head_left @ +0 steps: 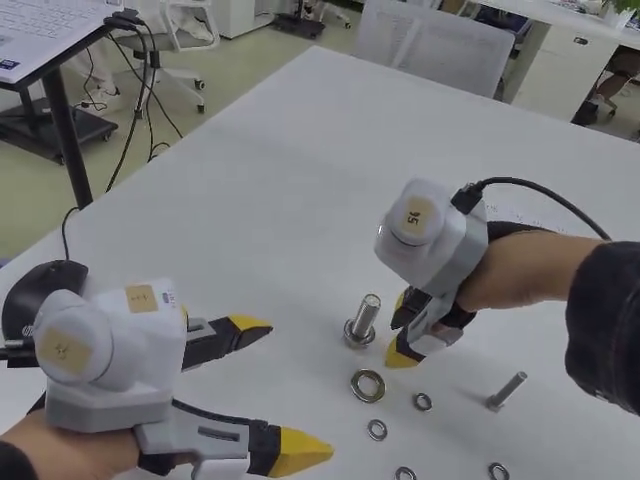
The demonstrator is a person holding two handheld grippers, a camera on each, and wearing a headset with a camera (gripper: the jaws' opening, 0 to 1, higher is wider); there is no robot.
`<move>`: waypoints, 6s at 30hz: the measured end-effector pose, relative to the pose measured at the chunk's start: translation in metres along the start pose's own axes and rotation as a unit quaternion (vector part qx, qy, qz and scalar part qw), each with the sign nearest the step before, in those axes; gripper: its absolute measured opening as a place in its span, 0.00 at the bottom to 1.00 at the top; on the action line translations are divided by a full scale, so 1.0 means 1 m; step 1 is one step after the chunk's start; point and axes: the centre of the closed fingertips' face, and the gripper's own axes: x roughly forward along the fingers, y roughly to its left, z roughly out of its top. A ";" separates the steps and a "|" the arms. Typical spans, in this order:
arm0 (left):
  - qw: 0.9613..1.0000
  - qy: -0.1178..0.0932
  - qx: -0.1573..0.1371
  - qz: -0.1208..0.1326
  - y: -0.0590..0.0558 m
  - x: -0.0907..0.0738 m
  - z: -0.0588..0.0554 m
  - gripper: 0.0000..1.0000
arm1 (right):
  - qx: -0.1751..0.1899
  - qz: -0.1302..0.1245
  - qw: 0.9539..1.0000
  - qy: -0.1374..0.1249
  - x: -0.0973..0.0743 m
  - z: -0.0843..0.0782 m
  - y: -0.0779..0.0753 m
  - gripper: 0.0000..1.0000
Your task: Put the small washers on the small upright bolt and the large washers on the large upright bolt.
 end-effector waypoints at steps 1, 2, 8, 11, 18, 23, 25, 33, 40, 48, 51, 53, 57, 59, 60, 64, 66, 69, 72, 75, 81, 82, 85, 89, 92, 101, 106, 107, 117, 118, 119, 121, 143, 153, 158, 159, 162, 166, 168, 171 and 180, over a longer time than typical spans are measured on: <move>1.000 0.000 0.000 0.000 0.000 0.000 0.000 0.81 | 0.003 0.002 1.000 -0.001 0.000 0.000 0.002 0.31; 1.000 0.000 0.001 0.000 0.000 0.000 0.000 0.81 | 0.004 0.002 1.000 -0.001 0.000 0.000 0.003 0.31; 1.000 -0.001 0.003 0.000 -0.001 -0.001 0.002 0.81 | 0.010 0.007 1.000 -0.006 0.001 0.002 0.011 0.31; 1.000 -0.002 0.005 0.000 -0.001 -0.001 0.004 0.81 | 0.012 0.009 1.000 -0.010 0.001 0.004 0.014 0.31; 1.000 -0.005 0.006 0.001 -0.001 -0.001 0.008 0.81 | 0.017 0.018 1.000 -0.014 0.006 0.005 0.024 0.30; 1.000 -0.006 0.007 0.002 -0.001 -0.001 0.008 0.81 | 0.017 0.022 0.999 -0.016 0.010 0.008 0.029 0.30; 1.000 -0.007 0.007 0.003 -0.001 -0.001 0.009 0.81 | 0.017 0.023 0.999 -0.017 0.012 0.009 0.031 0.30; 1.000 -0.006 0.007 0.003 -0.001 -0.002 0.007 0.81 | 0.012 0.026 0.999 -0.017 0.017 0.013 0.037 0.30; 1.000 -0.006 0.006 0.004 -0.002 -0.002 0.006 0.81 | -0.001 0.015 1.000 -0.011 0.019 0.013 0.039 0.30; 1.000 -0.007 0.006 0.002 -0.004 -0.002 0.006 0.81 | -0.008 0.008 1.000 -0.007 0.019 0.012 0.040 0.30; 1.000 -0.007 0.006 0.002 -0.005 -0.002 0.007 0.80 | -0.005 0.008 1.000 -0.008 0.019 0.012 0.040 0.30; 1.000 -0.007 0.007 0.002 -0.005 -0.002 0.007 0.80 | -0.003 0.008 1.000 -0.008 0.019 0.012 0.040 0.30; 1.000 -0.007 0.004 0.001 -0.005 -0.002 0.007 0.80 | -0.001 0.008 1.000 -0.007 0.018 0.012 0.040 0.30; 1.000 -0.007 0.004 0.000 -0.005 -0.002 0.007 0.80 | 0.000 0.006 1.000 -0.008 0.018 0.012 0.040 0.26; 1.000 -0.007 0.003 0.000 -0.005 -0.002 0.007 0.80 | 0.000 0.006 1.000 -0.008 0.018 0.012 0.040 0.25; 1.000 -0.006 0.003 -0.001 -0.005 -0.002 0.007 0.80 | 0.001 0.006 1.000 -0.011 0.018 0.012 0.040 0.25; 1.000 -0.006 0.004 -0.001 -0.005 -0.002 0.007 0.80 | 0.001 0.006 1.000 -0.011 0.018 0.012 0.039 0.25; 1.000 -0.006 0.003 -0.002 -0.005 -0.002 0.007 0.80 | 0.000 0.006 1.000 -0.011 0.018 0.012 0.039 0.25; 1.000 -0.004 0.004 -0.002 -0.005 -0.002 0.007 0.80 | 0.000 0.006 1.000 -0.011 0.018 0.012 0.039 0.25; 1.000 -0.004 0.004 -0.003 -0.005 -0.002 0.007 0.79 | 0.002 0.006 1.000 -0.011 0.018 0.013 0.038 0.24; 1.000 -0.003 0.004 -0.002 -0.005 -0.002 0.007 0.79 | 0.002 0.006 1.000 -0.012 0.017 0.013 0.038 0.24; 1.000 -0.003 0.005 -0.001 -0.004 -0.002 0.007 0.79 | 0.003 0.006 1.000 -0.012 0.017 0.013 0.038 0.24; 1.000 -0.003 0.006 -0.001 -0.004 -0.002 0.008 0.79 | 0.003 0.006 1.000 -0.012 0.017 0.013 0.038 0.24; 1.000 -0.003 0.006 0.000 -0.004 -0.002 0.008 0.79 | 0.004 0.006 1.000 -0.012 0.017 0.013 0.038 0.24; 1.000 -0.003 0.006 -0.001 -0.004 -0.002 0.008 0.79 | 0.004 0.006 1.000 -0.011 0.017 0.013 0.038 0.24; 1.000 -0.002 0.008 -0.001 -0.005 -0.002 0.007 0.79 | 0.004 0.005 1.000 -0.013 0.017 0.013 0.039 0.24; 1.000 -0.002 0.008 0.000 -0.006 -0.002 0.008 0.79 | 0.004 0.006 1.000 -0.012 0.017 0.012 0.039 0.24; 1.000 -0.002 0.008 0.000 -0.006 -0.002 0.008 0.79 | 0.004 0.006 1.000 -0.012 0.017 0.012 0.039 0.24; 1.000 0.000 0.008 0.000 -0.006 -0.002 0.007 0.79 | 0.009 0.008 1.000 -0.015 0.016 0.011 0.039 0.24; 1.000 0.000 0.007 0.000 -0.006 -0.002 0.007 0.79 | 0.009 0.007 1.000 -0.014 0.016 0.010 0.039 0.24; 1.000 -0.001 0.007 0.000 -0.006 -0.001 0.007 0.79 | 0.010 0.007 1.000 -0.014 0.016 0.009 0.038 0.24; 1.000 0.001 0.007 -0.001 -0.006 -0.001 0.007 0.79 | 0.012 0.006 1.000 -0.013 0.016 0.008 0.038 0.24; 1.000 0.003 0.010 -0.005 -0.005 0.001 0.007 0.79 | 0.032 -0.005 0.999 -0.006 -0.013 -0.011 0.027 0.23; 1.000 0.005 0.010 -0.007 -0.005 0.002 0.006 0.78 | 0.028 -0.015 1.000 -0.004 -0.035 -0.012 0.023 0.23; 1.000 0.005 0.011 -0.007 -0.005 0.002 0.007 0.78 | 0.022 -0.021 1.000 -0.001 -0.047 -0.009 0.018 0.23; 1.000 0.005 0.010 -0.007 -0.005 0.002 0.007 0.78 | 0.022 -0.022 1.000 -0.003 -0.051 -0.007 0.017 0.23; 1.000 0.003 0.009 -0.006 -0.004 0.002 0.008 0.78 | 0.018 -0.027 0.999 -0.007 -0.057 -0.001 0.013 0.23; 1.000 0.002 0.009 -0.005 -0.004 0.001 0.008 0.78 | 0.010 -0.033 0.999 -0.011 -0.062 0.007 0.008 0.23; 1.000 0.002 0.009 -0.004 -0.004 0.001 0.008 0.78 | 0.006 -0.036 0.999 -0.013 -0.064 0.010 0.006 0.23; 1.000 0.002 0.008 -0.003 -0.003 0.001 0.008 0.78 | 0.001 -0.038 0.999 -0.015 -0.065 0.016 0.003 0.23; 1.000 0.003 0.008 -0.002 -0.004 0.002 0.006 0.78 | -0.010 -0.042 0.999 -0.021 -0.064 0.031 -0.003 0.23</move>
